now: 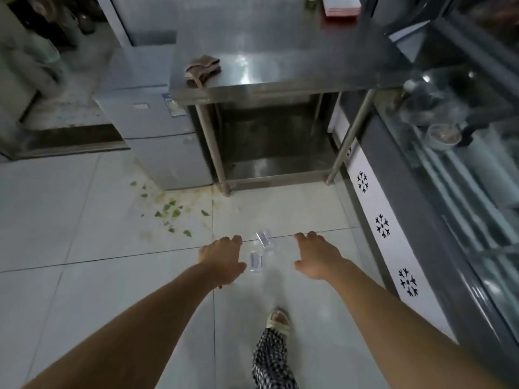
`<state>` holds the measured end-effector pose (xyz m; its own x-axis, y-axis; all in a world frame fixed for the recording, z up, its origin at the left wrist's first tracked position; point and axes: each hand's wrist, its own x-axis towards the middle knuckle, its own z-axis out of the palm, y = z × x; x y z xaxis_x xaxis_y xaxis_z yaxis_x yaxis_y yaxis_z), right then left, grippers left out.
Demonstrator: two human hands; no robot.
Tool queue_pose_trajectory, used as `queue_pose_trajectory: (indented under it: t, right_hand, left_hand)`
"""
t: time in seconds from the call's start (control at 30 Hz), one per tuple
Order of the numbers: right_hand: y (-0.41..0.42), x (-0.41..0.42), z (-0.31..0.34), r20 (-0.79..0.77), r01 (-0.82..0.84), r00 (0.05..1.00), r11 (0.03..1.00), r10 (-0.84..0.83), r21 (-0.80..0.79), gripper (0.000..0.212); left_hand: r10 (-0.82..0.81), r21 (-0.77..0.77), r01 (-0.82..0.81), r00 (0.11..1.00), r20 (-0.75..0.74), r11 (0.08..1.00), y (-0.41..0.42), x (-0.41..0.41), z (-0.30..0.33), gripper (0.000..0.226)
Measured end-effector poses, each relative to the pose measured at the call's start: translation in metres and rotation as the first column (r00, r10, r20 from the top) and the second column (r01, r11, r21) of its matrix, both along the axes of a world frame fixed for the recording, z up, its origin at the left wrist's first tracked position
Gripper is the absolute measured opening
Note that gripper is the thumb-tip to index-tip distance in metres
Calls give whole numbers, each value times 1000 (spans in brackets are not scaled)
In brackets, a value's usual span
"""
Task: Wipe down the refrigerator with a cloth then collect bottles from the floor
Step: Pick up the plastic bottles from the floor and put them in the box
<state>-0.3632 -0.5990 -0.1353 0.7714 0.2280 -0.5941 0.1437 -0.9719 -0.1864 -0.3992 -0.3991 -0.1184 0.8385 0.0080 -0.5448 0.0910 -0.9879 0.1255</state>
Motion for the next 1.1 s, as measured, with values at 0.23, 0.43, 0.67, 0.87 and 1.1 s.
queue_pose_trajectory:
  t: [0.23,0.43,0.67,0.87,1.1]
  right_hand:
    - [0,91,-135,-148,-33,988,999,31,-11,57]
    - [19,129,-279,-171,-33,985,999,34,6,56]
    - [35,151,-460,-145,16,989,1000,-16,1,52]
    - [37,167,-576,-49,54,997,997,-52,46,48]
    - [48,178,-657,96,79,991,991,-89,104,67]
  left_hand:
    - [144,-68,-152,984,-108,986,-3,89,-130,53]
    - [167,-36,-178,964,-207,983,1,134,-273,52]
    - [232,-56,-251,944,-233,966,-2,153,-460,56]
    - [328,-42,-347,914,-240,937,-13,153,-592,62]
    - [548,-85,-563,823,-153,822,-27,160,-680,73]
